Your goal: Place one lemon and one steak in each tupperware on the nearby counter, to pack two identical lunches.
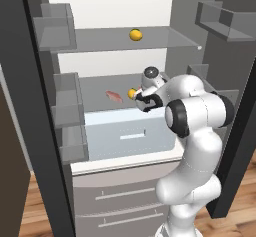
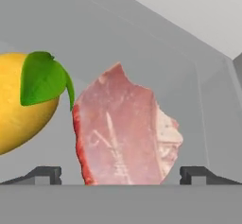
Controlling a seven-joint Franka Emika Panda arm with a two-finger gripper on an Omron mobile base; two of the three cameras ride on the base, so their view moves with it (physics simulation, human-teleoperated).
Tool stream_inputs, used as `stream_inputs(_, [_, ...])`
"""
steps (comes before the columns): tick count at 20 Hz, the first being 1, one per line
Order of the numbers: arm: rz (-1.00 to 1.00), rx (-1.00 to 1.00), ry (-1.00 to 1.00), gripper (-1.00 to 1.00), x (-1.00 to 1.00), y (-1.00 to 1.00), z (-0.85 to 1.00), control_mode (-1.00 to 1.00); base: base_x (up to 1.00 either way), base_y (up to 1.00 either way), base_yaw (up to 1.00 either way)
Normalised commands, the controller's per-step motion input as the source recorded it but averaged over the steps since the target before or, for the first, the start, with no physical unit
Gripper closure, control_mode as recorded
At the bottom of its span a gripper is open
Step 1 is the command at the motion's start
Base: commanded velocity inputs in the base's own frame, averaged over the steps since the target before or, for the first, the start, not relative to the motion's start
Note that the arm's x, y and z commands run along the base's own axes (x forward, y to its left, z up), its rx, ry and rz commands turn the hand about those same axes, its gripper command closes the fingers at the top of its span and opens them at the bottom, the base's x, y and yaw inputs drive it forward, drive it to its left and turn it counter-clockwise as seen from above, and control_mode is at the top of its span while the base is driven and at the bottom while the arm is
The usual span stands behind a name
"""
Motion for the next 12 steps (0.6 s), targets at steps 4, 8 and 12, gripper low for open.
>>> stream_inputs(4, [0.00,0.00,0.00,-1.00,0.47,0.00,-0.23,-1.00,0.00,0.00,0.00])
stream_inputs(8, [0.00,0.00,0.00,1.00,0.25,0.00,-0.46,-1.00,0.00,0.00,0.00])
stream_inputs(12, [0.00,0.00,0.04,1.00,0.16,0.00,-0.50,-1.00,0.00,0.00,0.00])
